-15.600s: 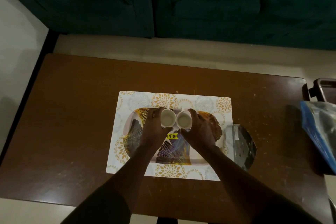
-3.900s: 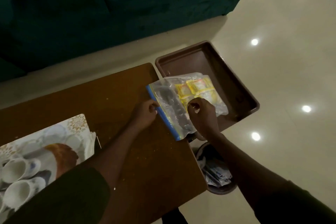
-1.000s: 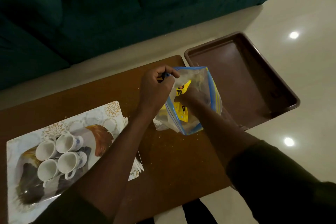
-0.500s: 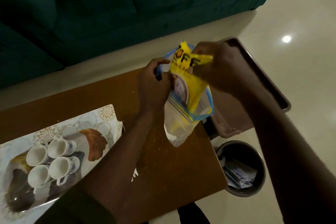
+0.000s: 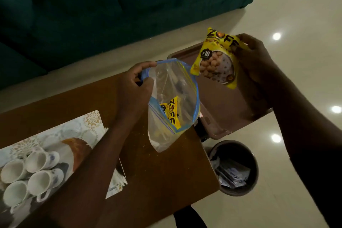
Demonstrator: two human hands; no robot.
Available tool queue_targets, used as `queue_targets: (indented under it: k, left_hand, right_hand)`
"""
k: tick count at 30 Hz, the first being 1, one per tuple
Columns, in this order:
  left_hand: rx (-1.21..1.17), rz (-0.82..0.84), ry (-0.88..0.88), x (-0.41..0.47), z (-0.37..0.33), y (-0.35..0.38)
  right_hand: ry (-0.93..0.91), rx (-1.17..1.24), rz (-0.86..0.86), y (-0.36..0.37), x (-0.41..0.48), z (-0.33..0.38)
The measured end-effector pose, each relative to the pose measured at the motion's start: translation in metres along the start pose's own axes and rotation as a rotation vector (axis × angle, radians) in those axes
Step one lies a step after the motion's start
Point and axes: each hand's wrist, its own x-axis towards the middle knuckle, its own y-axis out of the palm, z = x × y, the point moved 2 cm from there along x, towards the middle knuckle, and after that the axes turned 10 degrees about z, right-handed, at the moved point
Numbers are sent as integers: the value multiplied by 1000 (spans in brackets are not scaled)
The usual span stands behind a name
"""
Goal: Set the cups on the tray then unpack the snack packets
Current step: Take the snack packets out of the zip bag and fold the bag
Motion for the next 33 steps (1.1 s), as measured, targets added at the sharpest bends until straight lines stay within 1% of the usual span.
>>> queue_targets:
  k: [2, 3, 4, 6, 7, 8, 9, 11, 13, 17, 18, 21, 22, 23, 25, 26, 27, 28, 29, 30, 31, 32, 33]
  left_hand:
    - [4, -39, -9, 1, 6, -5]
    - [-8, -52, -13, 1, 9, -7]
    - [-29, -52, -18, 2, 11, -8]
    - [-65, -30, -28, 2, 13, -3]
    - [-68, -12, -25, 1, 13, -1]
    - [-67, 6, -16, 0, 13, 4]
    - [-64, 21, -6, -2, 13, 8]
    - [-55, 37, -1, -4, 15, 13]
    - [-44, 31, -28, -5, 19, 14]
    - [-71, 10, -62, -4, 23, 17]
    - [-77, 7, -72, -3, 22, 20]
    - [-100, 17, -86, 1, 16, 29]
    - [-109, 25, -81, 3, 14, 31]
    - [-115, 30, -70, 5, 12, 33]
    - [-113, 31, -45, 8, 9, 35]
    - [-115, 26, -39, 8, 7, 36]
    - [-129, 24, -41, 9, 7, 36]
    - [-149, 25, -50, 9, 6, 36]
    - [-166, 25, -63, 8, 5, 36]
    - [-170, 26, -80, 7, 4, 35]
    - [-163, 29, -95, 6, 3, 35]
    - [-149, 35, -103, 5, 2, 35]
    - [-137, 46, -100, 4, 0, 34]
  right_hand:
    - [29, -24, -91, -14, 13, -19]
    - [45, -93, -53, -18, 20, -32]
    - [64, -236, 56, -19, 29, -47]
    - [162, -704, 349, -16, 49, -86]
    - [217, -891, 467, -8, 54, -103]
    - [249, -1008, 561, -1, 57, -119]
    - [253, -1055, 635, 7, 60, -133]
    - [262, -1010, 700, 19, 61, -153]
    - [269, -951, 680, 22, 63, -171]
    - [201, -935, 427, 13, 62, -191]
    - [181, -923, 400, 11, 60, -193]
    - [146, -931, 414, 7, 53, -189]
    - [100, -920, 374, 8, 53, -179]
    - [31, -887, 299, 10, 54, -166]
    - [-76, -706, 92, 19, 54, -125]
    - [-118, -544, 20, 25, 51, -98]
    - [-158, -349, 11, 32, 44, -71]
    - [-197, -152, 70, 40, 34, -45]
    - [-241, 1, 184, 48, 21, -23]
    - [-268, 77, 341, 56, 7, -6]
    - [-249, 73, 513, 67, -6, 6]
    - [-182, -11, 672, 78, -15, 12]
    - [-95, -191, 791, 90, -21, 11]
